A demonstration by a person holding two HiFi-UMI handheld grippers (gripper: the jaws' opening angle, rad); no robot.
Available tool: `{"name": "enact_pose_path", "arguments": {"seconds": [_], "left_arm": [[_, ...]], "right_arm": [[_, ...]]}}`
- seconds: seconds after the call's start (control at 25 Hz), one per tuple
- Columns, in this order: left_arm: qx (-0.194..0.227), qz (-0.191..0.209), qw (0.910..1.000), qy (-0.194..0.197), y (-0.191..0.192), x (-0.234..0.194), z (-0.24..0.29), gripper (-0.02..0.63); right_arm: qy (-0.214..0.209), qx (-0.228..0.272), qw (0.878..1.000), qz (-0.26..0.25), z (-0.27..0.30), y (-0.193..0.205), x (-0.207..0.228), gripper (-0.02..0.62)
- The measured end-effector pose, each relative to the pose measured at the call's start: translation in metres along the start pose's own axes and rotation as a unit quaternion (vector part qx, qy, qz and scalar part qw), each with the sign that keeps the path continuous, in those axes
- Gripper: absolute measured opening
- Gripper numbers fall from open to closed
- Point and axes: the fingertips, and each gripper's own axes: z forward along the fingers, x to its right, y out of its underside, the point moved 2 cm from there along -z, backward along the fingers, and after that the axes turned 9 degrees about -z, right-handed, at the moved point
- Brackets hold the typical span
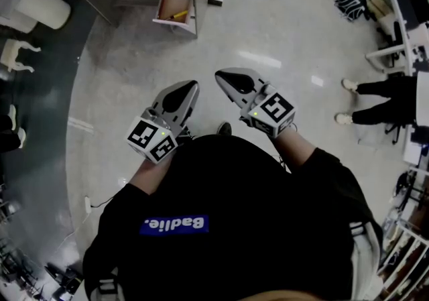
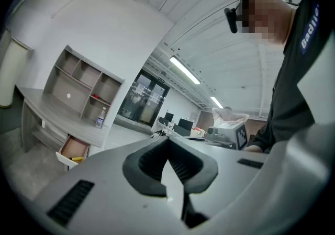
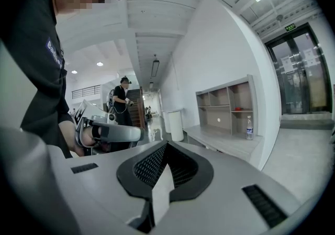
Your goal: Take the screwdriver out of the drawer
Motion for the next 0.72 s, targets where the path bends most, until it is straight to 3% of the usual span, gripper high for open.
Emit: {"name": "enact_pose_path", "arguments": {"seconds": [0.72], "left_arm": [[0.008,-0.001,0.9996,-0.026,0.017,0.012,0.036,0.002]], "right_arm": [[-0.039,-0.009,0.998,-0.041,-0.029,0.017,0.020,0.029]]}}
